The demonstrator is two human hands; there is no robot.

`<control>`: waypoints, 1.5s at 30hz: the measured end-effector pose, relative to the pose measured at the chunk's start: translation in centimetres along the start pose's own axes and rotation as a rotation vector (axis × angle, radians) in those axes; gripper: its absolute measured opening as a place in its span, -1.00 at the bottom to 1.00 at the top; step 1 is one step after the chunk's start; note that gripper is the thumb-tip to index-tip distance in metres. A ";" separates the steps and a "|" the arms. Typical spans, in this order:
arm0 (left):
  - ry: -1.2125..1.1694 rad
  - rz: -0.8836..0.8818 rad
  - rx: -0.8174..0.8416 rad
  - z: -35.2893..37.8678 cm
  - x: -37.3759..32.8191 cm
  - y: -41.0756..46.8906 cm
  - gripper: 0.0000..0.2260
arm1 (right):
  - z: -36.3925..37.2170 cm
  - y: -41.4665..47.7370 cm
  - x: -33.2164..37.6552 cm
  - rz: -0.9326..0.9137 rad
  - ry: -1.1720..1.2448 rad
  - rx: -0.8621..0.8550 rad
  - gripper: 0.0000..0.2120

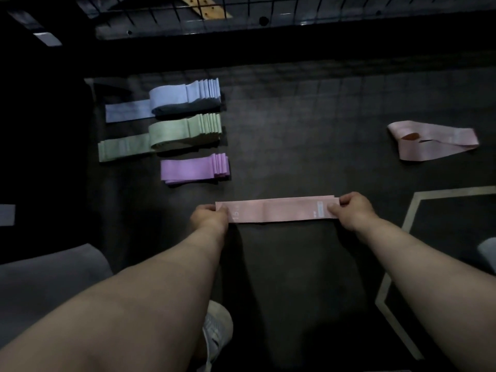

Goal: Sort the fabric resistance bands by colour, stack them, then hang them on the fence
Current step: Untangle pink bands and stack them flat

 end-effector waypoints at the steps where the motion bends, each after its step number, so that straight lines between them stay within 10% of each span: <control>1: 0.019 0.004 0.002 -0.1 0.0 0.2 -0.89 | -0.1 0.0 0.1 -0.013 -0.017 -0.006 -0.83; 6: 0.432 0.179 0.058 -0.4 -1.6 0.2 -0.54 | -0.5 0.1 0.4 -0.121 -0.139 -0.054 -0.41; 9: 0.893 0.657 0.192 1.2 -4.8 -1.2 -0.32 | -0.3 -2.1 2.6 -0.526 -0.587 -0.189 -0.16; 14: 1.158 0.978 0.382 3.8 -5.8 -1.6 -0.40 | 2.1 -3.2 3.8 -0.749 -1.007 -0.134 -0.18; 21: 1.240 0.977 0.379 3.8 -6.1 -1.3 -0.59 | 2.2 -3.1 5.1 -0.762 -1.008 -0.173 -0.59; 31: 0.985 0.646 0.389 2.7 -5.0 -1.3 -0.33 | 0.7 -2.1 2.5 -0.512 -0.695 -0.021 -0.05; 36: 0.488 0.253 0.022 -0.5 -4.2 -0.8 -0.49 | -1.1 -0.4 0.3 -0.154 -0.029 -0.030 -0.59; 45: 0.249 0.082 0.021 -0.3 -1.5 -0.2 -0.69 | 0.3 -0.1 0.0 -0.089 -0.058 -0.041 -0.82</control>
Point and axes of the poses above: each hand's wrist, its own y-axis towards the middle knuckle, its own z-axis out of the palm, x = y × z, the point moved 8 cm from there along y, towards the middle knuckle, and after that the axes turned 13 degrees about z, right-handed, at the moved point
